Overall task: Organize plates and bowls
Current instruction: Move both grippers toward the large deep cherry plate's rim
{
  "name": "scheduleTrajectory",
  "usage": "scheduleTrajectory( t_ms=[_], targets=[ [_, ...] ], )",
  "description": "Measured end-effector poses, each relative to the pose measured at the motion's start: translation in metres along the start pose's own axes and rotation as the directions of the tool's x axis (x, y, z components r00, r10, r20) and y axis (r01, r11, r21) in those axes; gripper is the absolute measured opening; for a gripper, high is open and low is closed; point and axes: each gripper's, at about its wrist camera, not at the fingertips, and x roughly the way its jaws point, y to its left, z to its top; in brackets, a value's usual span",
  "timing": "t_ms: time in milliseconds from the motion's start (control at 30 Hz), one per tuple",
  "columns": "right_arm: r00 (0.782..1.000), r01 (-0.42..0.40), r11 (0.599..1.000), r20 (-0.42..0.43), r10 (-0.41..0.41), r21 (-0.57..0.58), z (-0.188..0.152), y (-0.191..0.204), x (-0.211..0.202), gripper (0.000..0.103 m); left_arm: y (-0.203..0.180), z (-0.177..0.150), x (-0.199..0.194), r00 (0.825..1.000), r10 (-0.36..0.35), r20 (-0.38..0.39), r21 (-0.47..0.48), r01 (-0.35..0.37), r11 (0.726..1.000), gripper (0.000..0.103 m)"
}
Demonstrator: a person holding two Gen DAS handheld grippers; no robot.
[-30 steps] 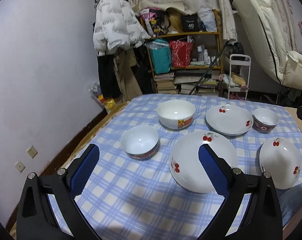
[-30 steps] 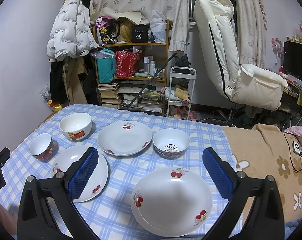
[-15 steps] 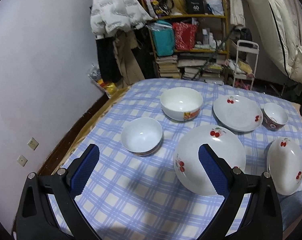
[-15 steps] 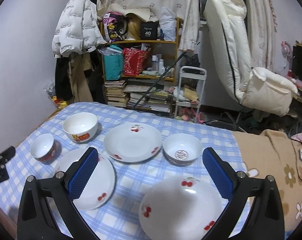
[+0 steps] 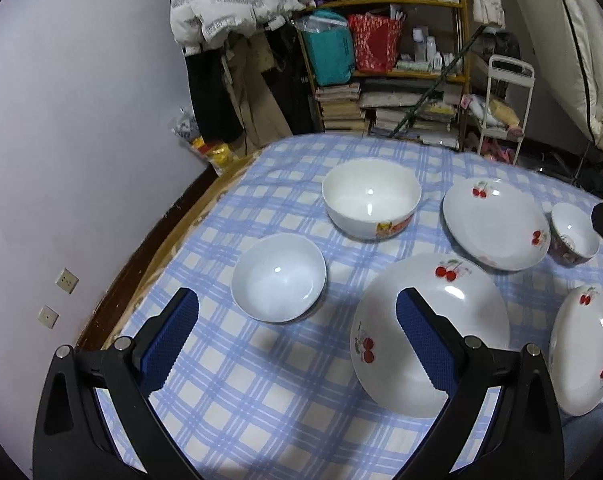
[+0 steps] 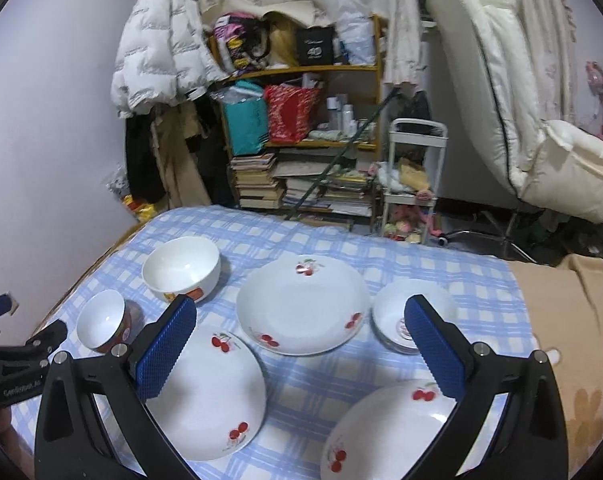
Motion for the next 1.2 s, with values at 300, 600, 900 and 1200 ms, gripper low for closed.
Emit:
scheduleTrajectory(
  t_ms=[300, 600, 900, 1200],
  targets=[
    [0.994, -0.008, 0.999, -0.105, 0.005, -0.033, -0.022, 0.006, 0.046, 0.103, -0.012, -0.018, 0.055, 0.989, -0.031, -0.145, -0.008, 0.03, 1.0, 0.098],
    [0.977, -0.008, 0.999, -0.214, -0.001, -0.044, -0.039, 0.009, 0.085, 0.103, -0.017, -0.03, 0.085, 0.971, -0.025, -0.237, -0.01, 0.024, 1.0, 0.098],
    [0.962, -0.017, 0.997, -0.274, -0.003, -0.07, -0.052, 0.014, 0.108, 0.103, -0.018, -0.038, 0.11, 0.952, -0.03, -0.305, -0.037, 0.02, 0.999, 0.098],
    [0.939, -0.036, 0.998, -0.344, 0.017, -0.048, -0.062, 0.015, 0.123, 0.103, -0.024, -0.046, 0.134, 0.917, -0.077, -0.392, -0.062, 0.057, 0.996, 0.098]
  ],
)
